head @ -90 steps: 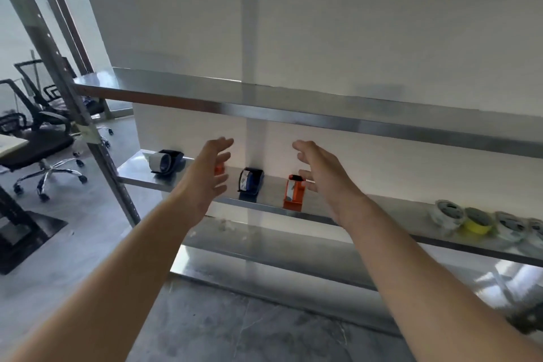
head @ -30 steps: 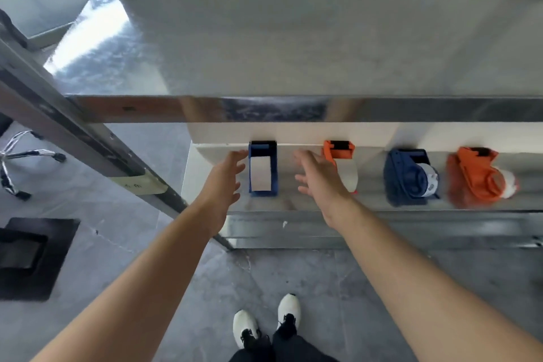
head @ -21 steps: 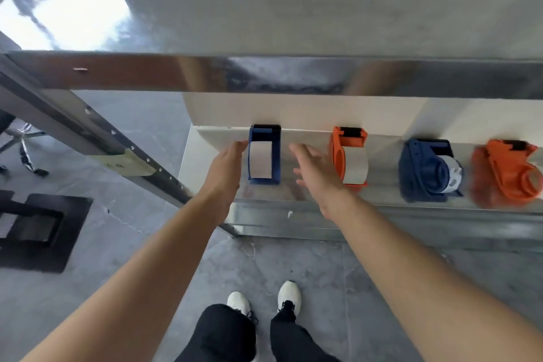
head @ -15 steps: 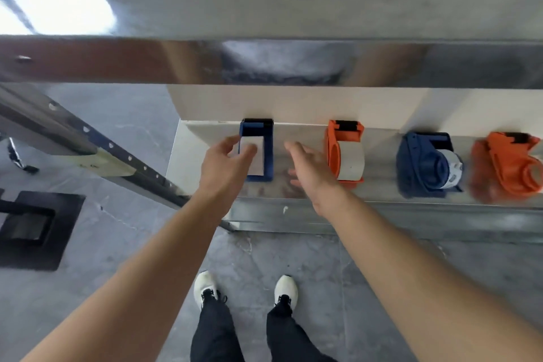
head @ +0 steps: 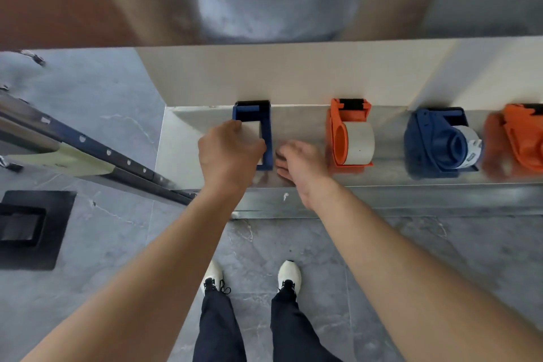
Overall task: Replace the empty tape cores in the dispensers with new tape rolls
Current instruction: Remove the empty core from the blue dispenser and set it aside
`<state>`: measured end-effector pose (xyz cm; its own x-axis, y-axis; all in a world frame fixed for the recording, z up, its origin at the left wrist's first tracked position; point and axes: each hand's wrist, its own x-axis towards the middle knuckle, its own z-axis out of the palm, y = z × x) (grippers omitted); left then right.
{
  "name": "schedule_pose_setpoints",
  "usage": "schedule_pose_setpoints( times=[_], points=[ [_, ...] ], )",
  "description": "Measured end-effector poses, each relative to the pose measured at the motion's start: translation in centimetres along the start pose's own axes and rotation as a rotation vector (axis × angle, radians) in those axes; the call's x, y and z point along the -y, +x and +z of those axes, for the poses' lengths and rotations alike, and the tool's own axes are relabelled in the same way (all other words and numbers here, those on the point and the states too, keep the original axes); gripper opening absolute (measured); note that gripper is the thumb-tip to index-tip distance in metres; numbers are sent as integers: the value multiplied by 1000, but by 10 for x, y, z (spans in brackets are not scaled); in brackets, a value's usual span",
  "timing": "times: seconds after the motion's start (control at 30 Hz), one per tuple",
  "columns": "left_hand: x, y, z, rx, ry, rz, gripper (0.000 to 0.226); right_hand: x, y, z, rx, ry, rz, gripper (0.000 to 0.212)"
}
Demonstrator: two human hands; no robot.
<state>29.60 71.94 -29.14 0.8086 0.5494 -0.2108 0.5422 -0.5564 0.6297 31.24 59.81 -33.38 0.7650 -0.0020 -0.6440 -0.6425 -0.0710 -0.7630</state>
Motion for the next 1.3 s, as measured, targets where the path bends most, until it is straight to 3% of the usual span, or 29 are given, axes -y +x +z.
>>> schedule_pose_setpoints(
  times=[0.03,0.17,0.43,0.67,0.8,1.03,1.17,1.3],
  points=[
    [2,1,-1,-1,-21,0,56,-3,2,2,-26,-8,5,17],
    [12,5,-6,11,-80,44,58,-14,12,9,-86,35,3,33],
    [39,10,-6,18,-248,101,51,-8,2,12,-230,61,-49,28],
    [57,18,-3,103,-501,-43,41,8,-7,14,-243,25,-113,31],
    [62,16,-2,129,-587,-157,7,10,-9,16,-262,-18,-138,33],
    [76,21,5,137,-587,-222,21,10,-12,24,-234,-80,-157,40],
    [82,23,9,122,-606,-234,9,9,-11,26,-227,-71,-141,38],
    [82,21,10,94,-629,-235,15,5,-11,24,-218,-68,-156,42]
  ],
)
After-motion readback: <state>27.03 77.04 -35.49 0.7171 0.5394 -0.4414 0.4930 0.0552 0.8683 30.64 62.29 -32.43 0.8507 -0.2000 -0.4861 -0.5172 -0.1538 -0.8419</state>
